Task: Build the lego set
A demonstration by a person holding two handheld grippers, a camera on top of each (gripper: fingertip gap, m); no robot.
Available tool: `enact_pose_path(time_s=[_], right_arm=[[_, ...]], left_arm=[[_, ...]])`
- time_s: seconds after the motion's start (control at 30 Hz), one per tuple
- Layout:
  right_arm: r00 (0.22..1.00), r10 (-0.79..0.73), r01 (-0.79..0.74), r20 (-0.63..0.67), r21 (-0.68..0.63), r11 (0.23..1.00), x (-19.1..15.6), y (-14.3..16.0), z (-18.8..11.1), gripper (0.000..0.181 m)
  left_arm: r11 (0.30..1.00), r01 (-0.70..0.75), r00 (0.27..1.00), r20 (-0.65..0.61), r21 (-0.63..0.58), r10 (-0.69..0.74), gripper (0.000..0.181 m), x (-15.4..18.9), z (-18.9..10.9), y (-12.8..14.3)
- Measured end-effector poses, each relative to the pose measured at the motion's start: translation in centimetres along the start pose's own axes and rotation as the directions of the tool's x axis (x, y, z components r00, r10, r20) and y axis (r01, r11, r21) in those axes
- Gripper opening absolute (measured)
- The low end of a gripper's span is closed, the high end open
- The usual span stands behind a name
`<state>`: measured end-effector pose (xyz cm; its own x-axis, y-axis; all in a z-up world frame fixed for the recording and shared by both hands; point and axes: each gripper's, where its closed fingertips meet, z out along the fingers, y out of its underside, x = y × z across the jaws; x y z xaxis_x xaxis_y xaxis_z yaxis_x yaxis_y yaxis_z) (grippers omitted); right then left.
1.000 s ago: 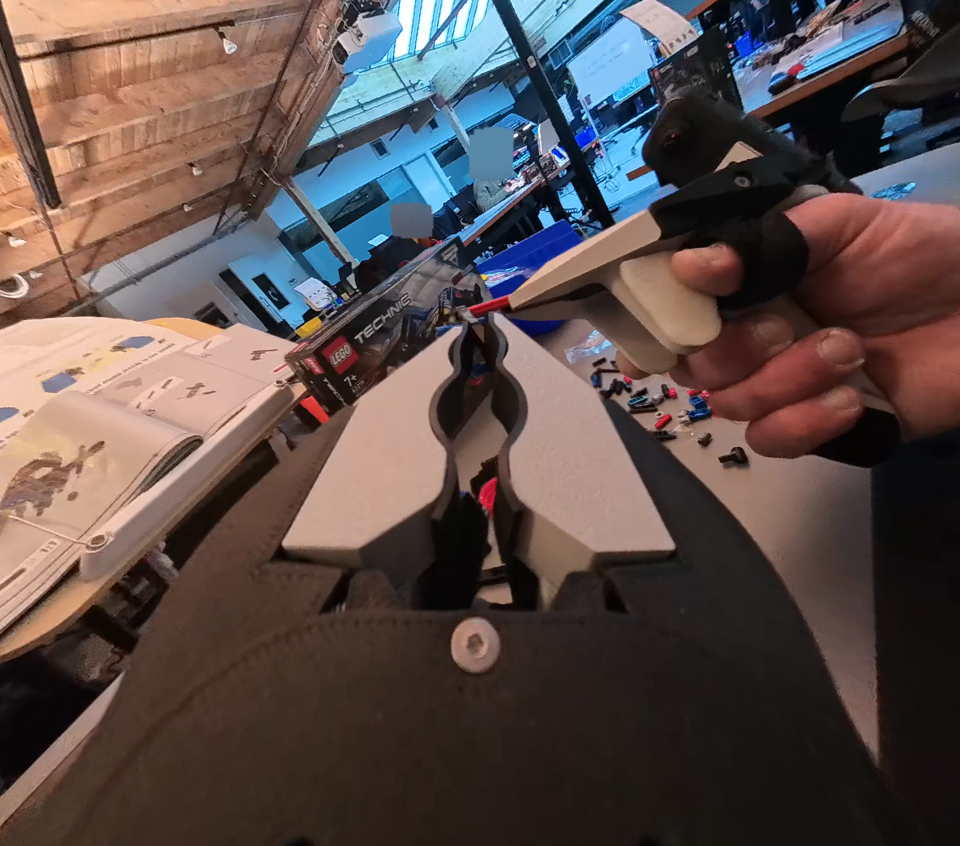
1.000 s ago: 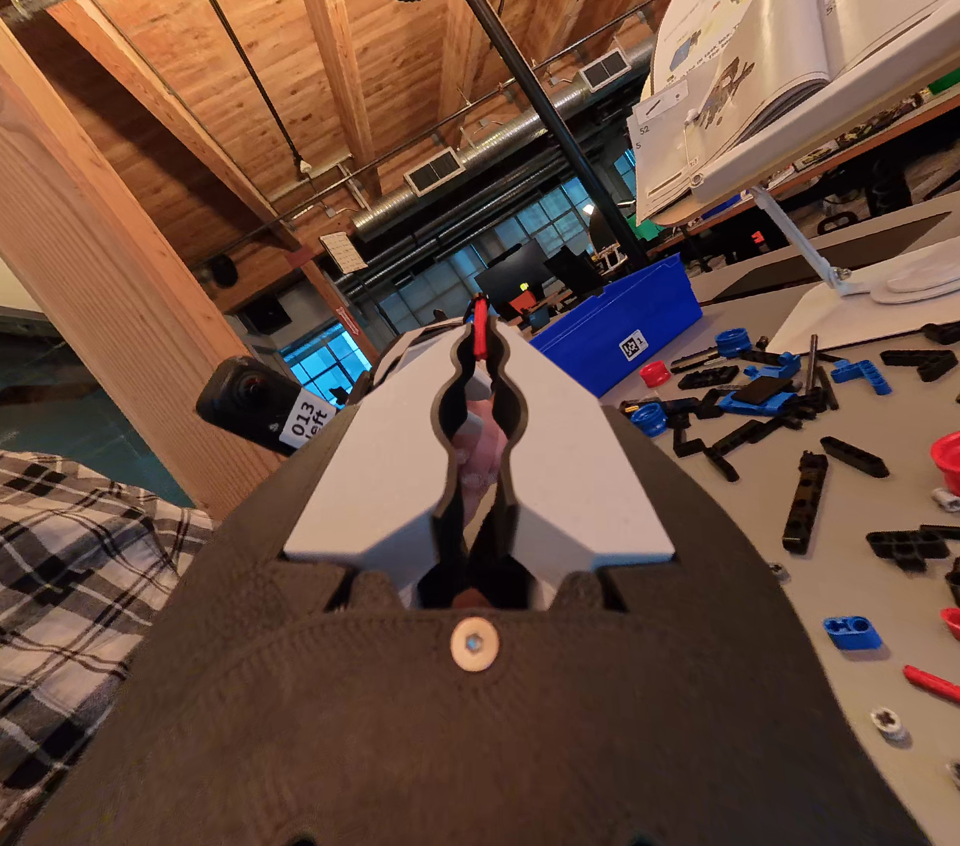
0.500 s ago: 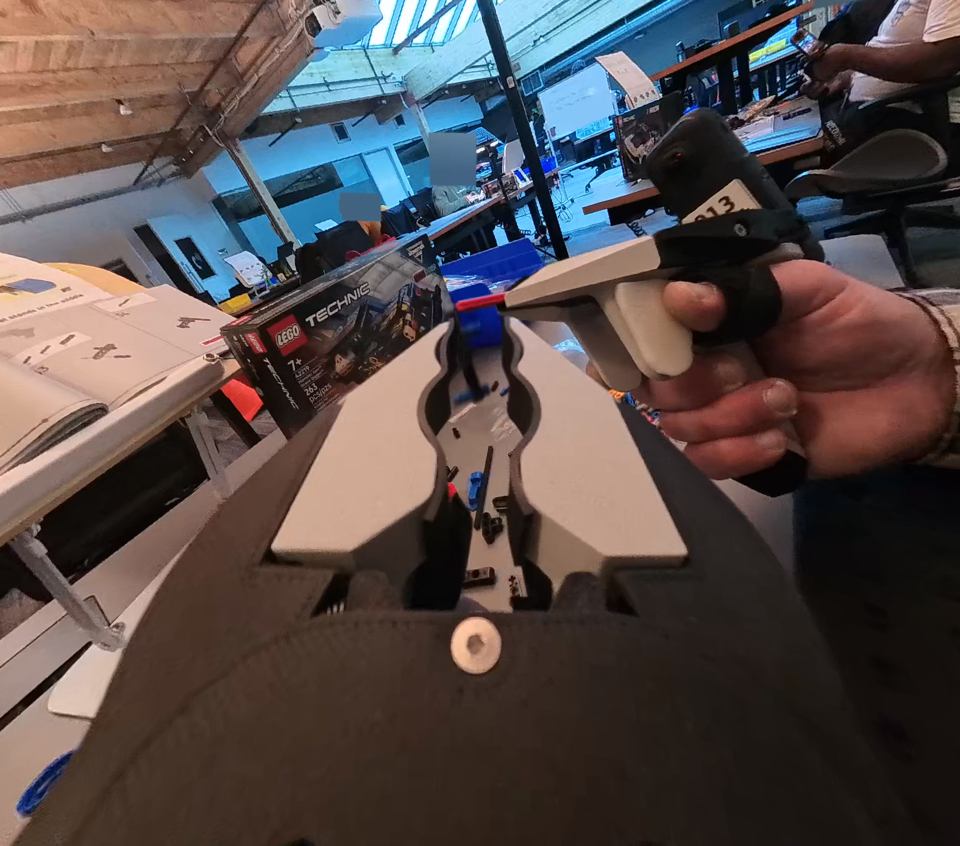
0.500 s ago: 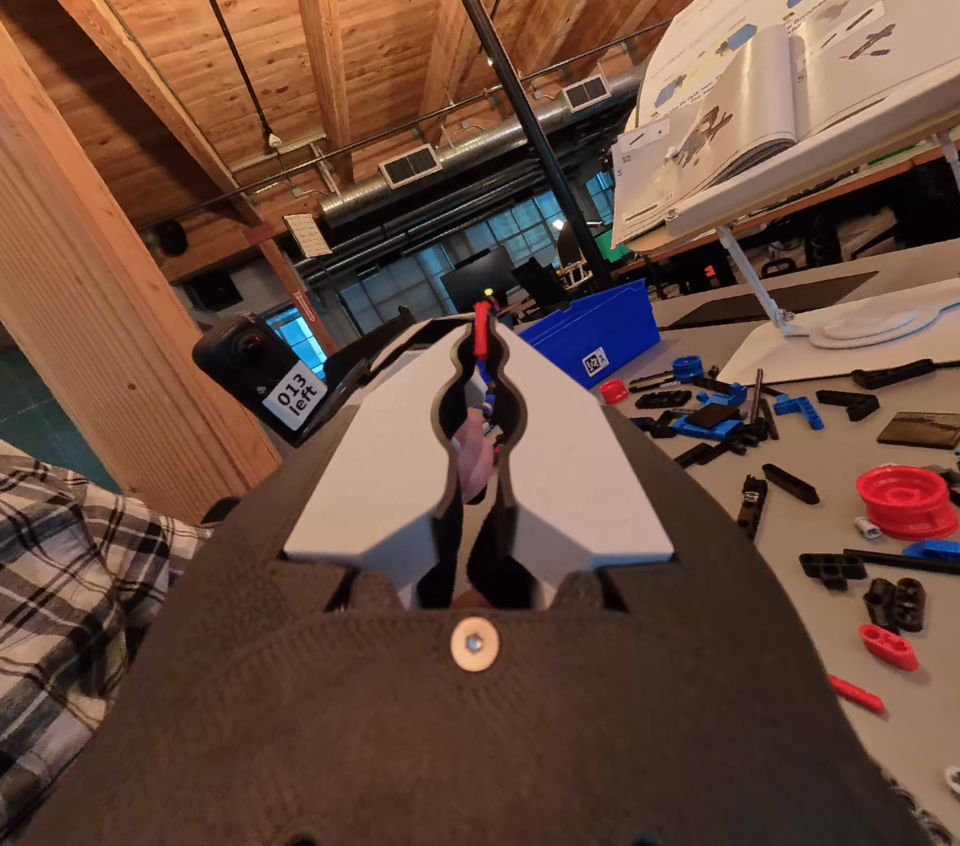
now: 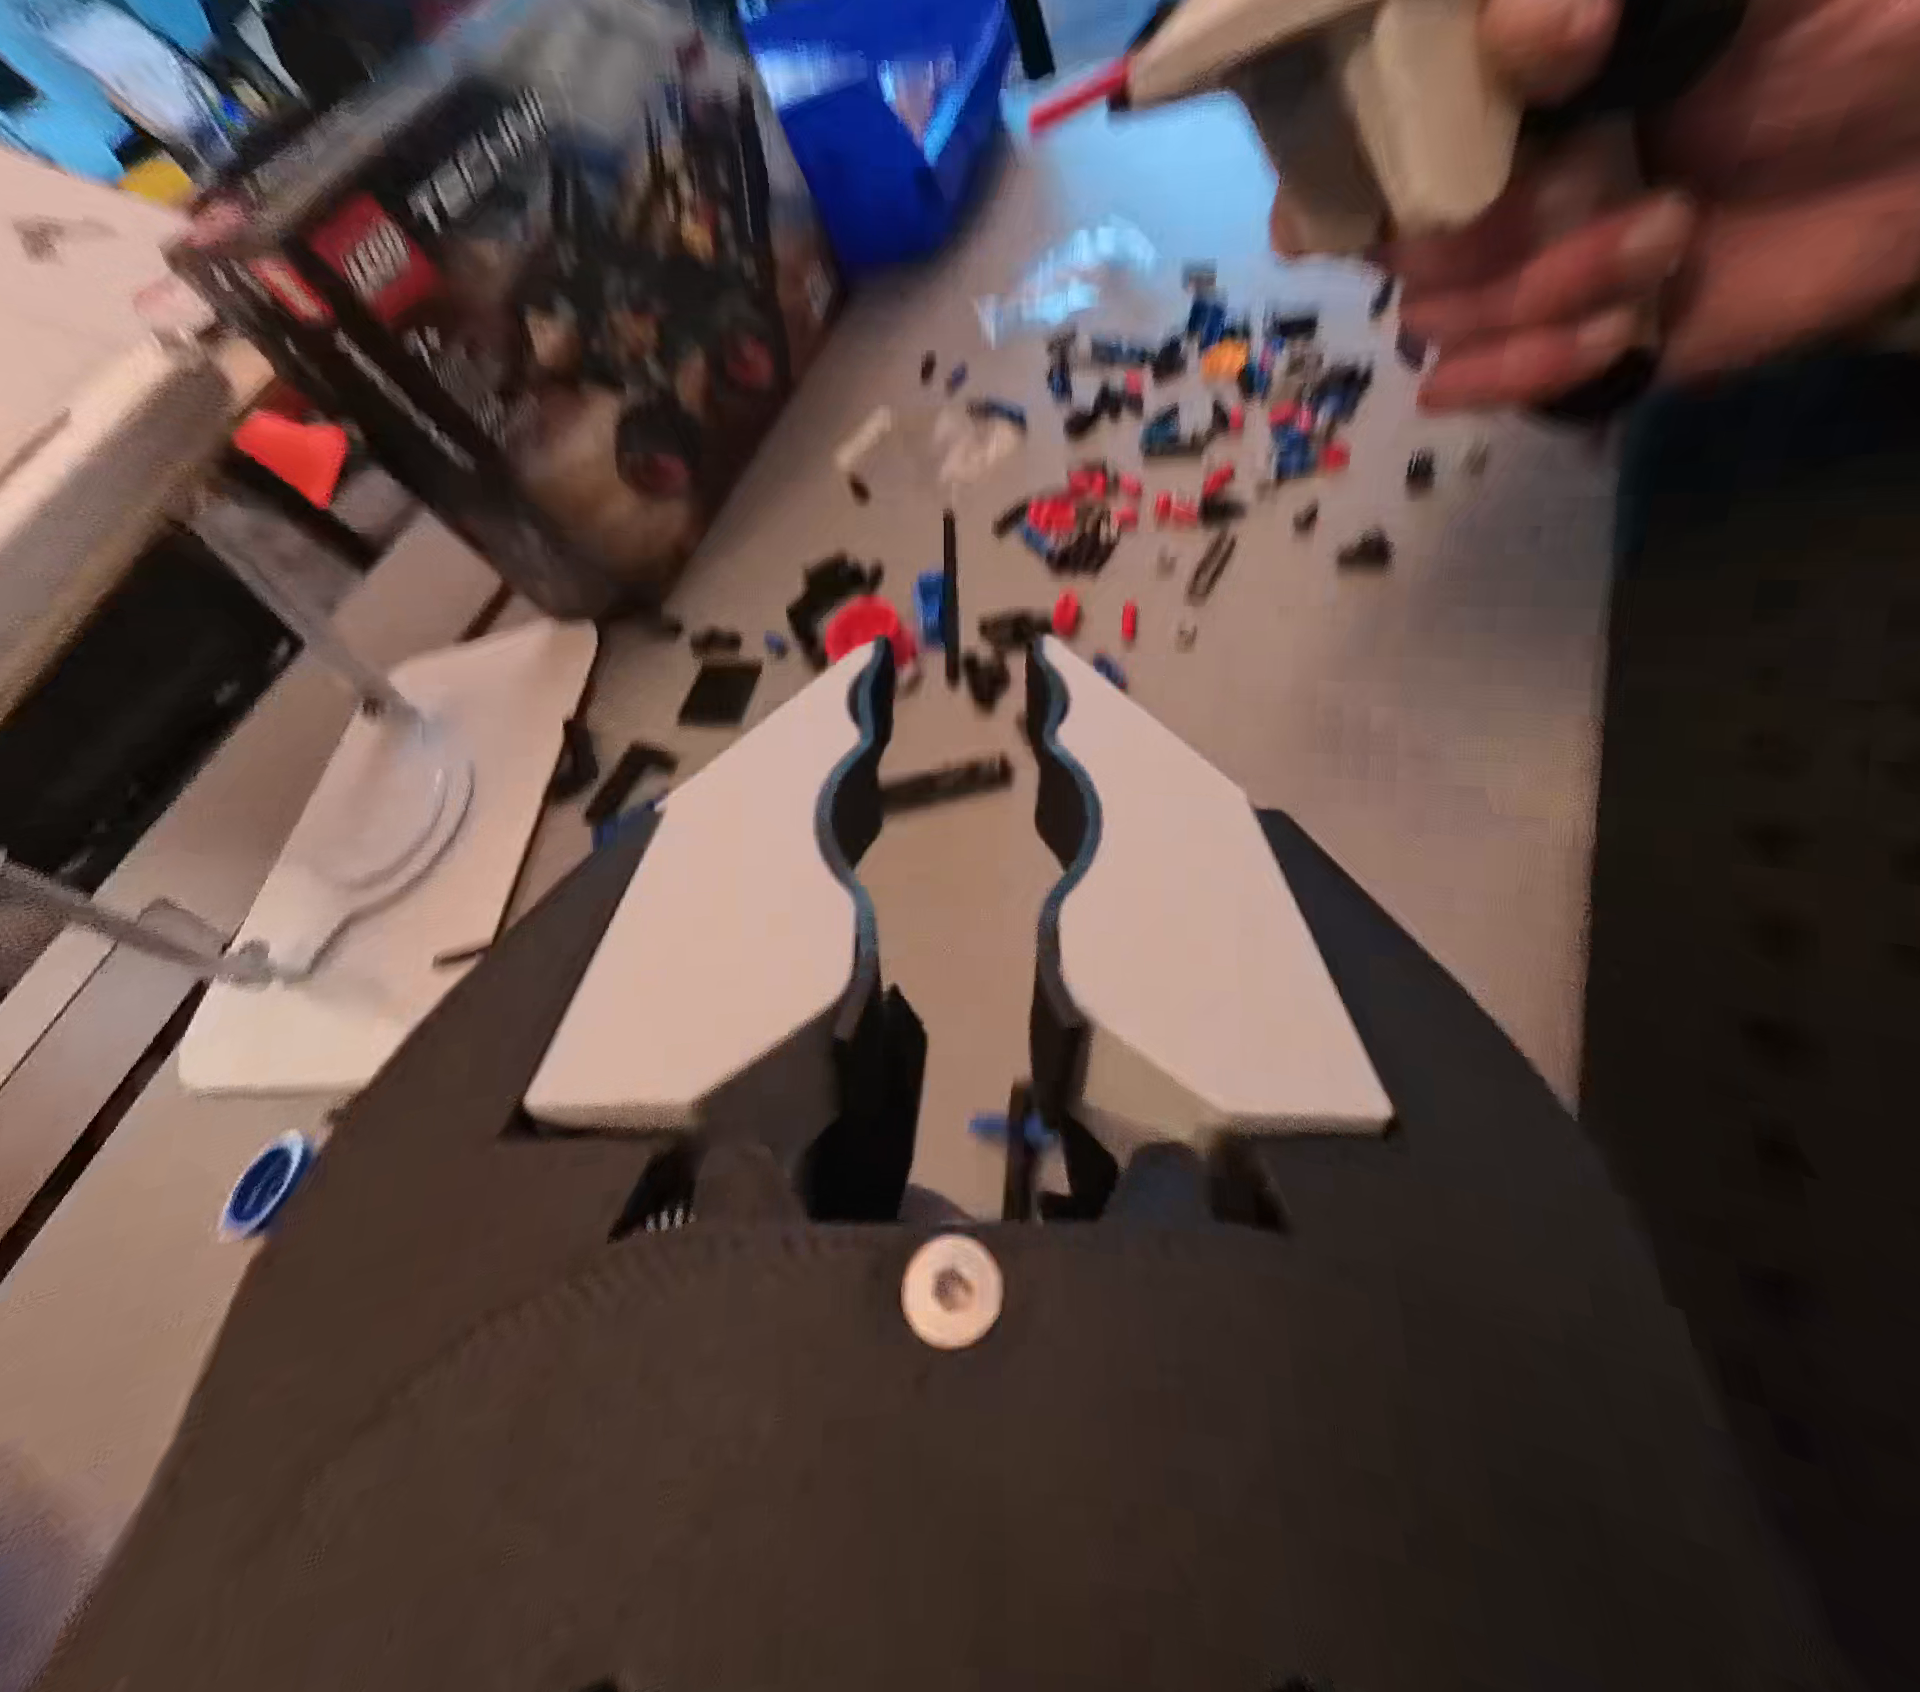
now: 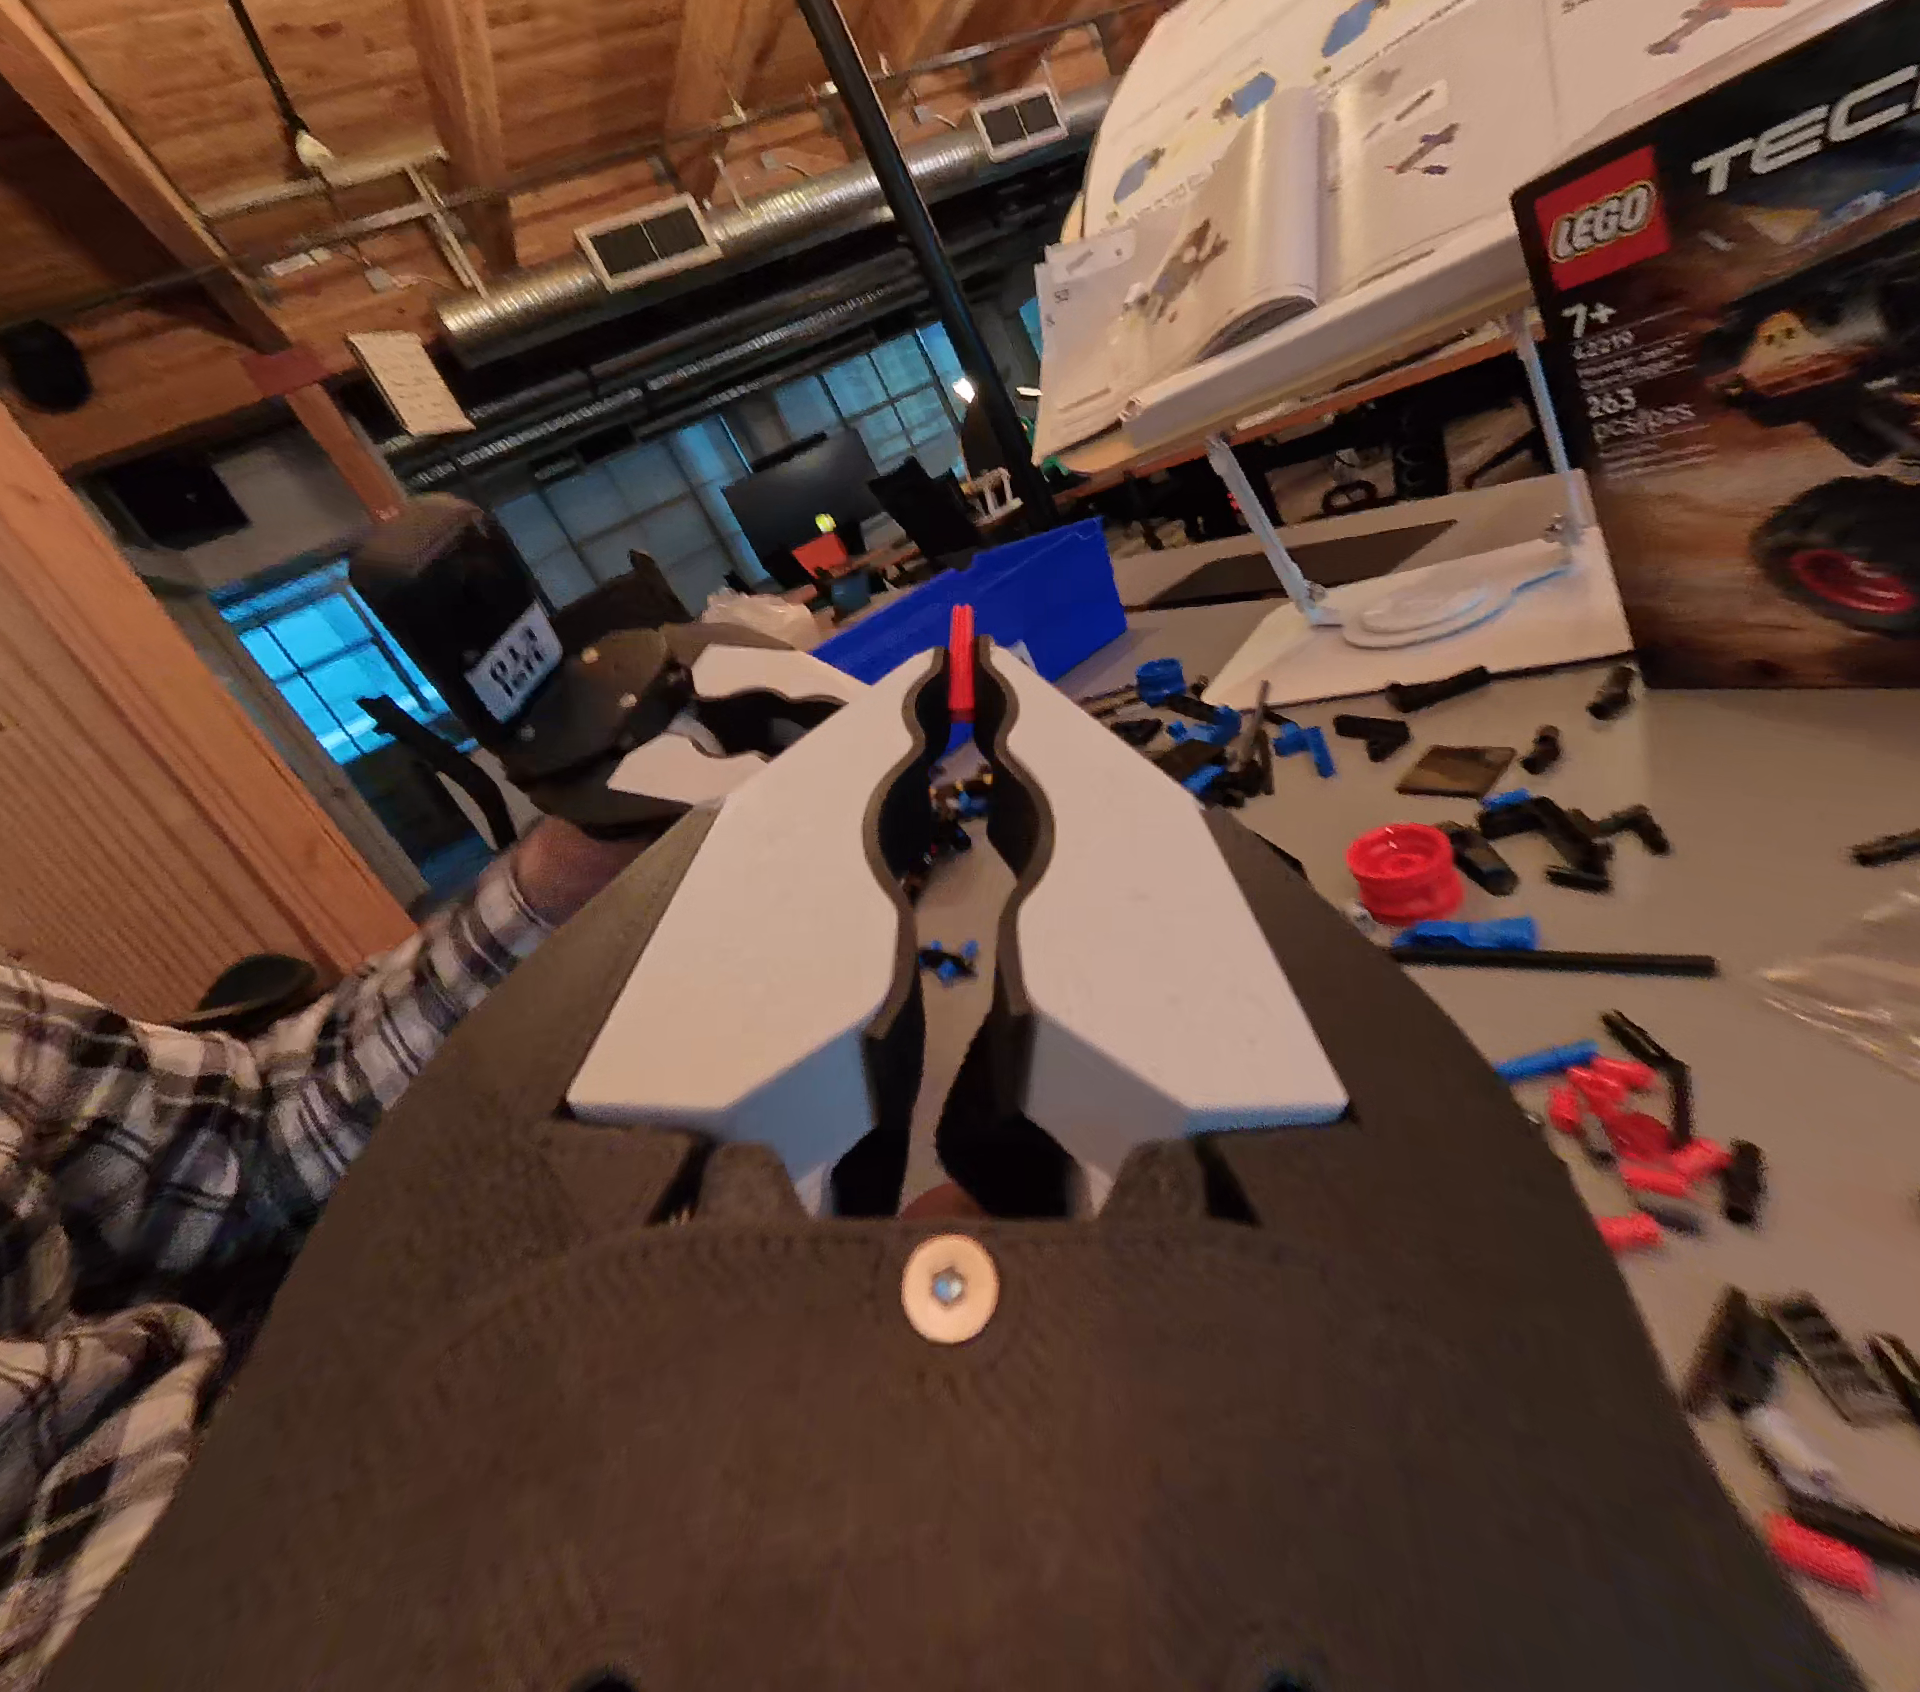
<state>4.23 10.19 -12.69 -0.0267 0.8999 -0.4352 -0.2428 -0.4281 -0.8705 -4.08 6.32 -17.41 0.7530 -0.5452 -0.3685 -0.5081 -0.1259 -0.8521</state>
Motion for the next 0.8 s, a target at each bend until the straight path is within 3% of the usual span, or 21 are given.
enact_pose_path(time_s=[0.1, 0.17, 0.27, 0.53, 0.6, 0.67, 0.8], right_arm=[[1.0, -0.006, 0.006, 0.002, -0.053, 0.999, 0.0, 1.1, 0.1, 0.0], [1.0, -0.021, 0.022, 0.012, -0.087, 0.996, -0.2, 1.8, 0.6, 0.0], [0.999, -0.04, 0.042, 0.023, -0.119, 0.992, -0.5, 2.5, 1.0, 0.001], [0.998, -0.064, 0.067, 0.023, -0.167, 0.984, -0.6, 3.6, 1.2, 0.0], [0.997, -0.074, 0.077, 0.027, -0.18, 0.981, -0.7, 3.9, 1.3, 0.0], [0.996, -0.082, 0.086, 0.028, -0.193, 0.977, -0.7, 4.2, 1.4, 0.001], [0.996, -0.088, 0.092, 0.031, -0.201, 0.975, -0.8, 4.4, 1.5, 0.001]], left_arm=[[0.971, -0.054, 0.998, -0.049, -0.234, 0.044, 0.026, -0.5, -2.2, 4.3], [0.931, -0.036, 0.993, -0.121, -0.363, -0.009, 0.028, 0.1, -4.0, 6.9], [0.866, -0.091, 0.99, -0.142, -0.492, 0.023, 0.031, -0.1, -5.3, 10.5], [0.821, -0.156, 0.969, -0.246, -0.55, 0.02, 0.043, 1.2, -2.4, 13.2], [0.811, -0.162, 0.965, -0.263, -0.562, 0.011, 0.035, 1.1, -2.2, 13.3], [0.803, -0.151, 0.959, -0.282, -0.576, -0.022, 0.013, 1.4, -2.1, 13.5], [0.796, -0.149, 0.958, -0.284, -0.587, -0.03, 0.011, 1.4, -1.9, 13.4]])
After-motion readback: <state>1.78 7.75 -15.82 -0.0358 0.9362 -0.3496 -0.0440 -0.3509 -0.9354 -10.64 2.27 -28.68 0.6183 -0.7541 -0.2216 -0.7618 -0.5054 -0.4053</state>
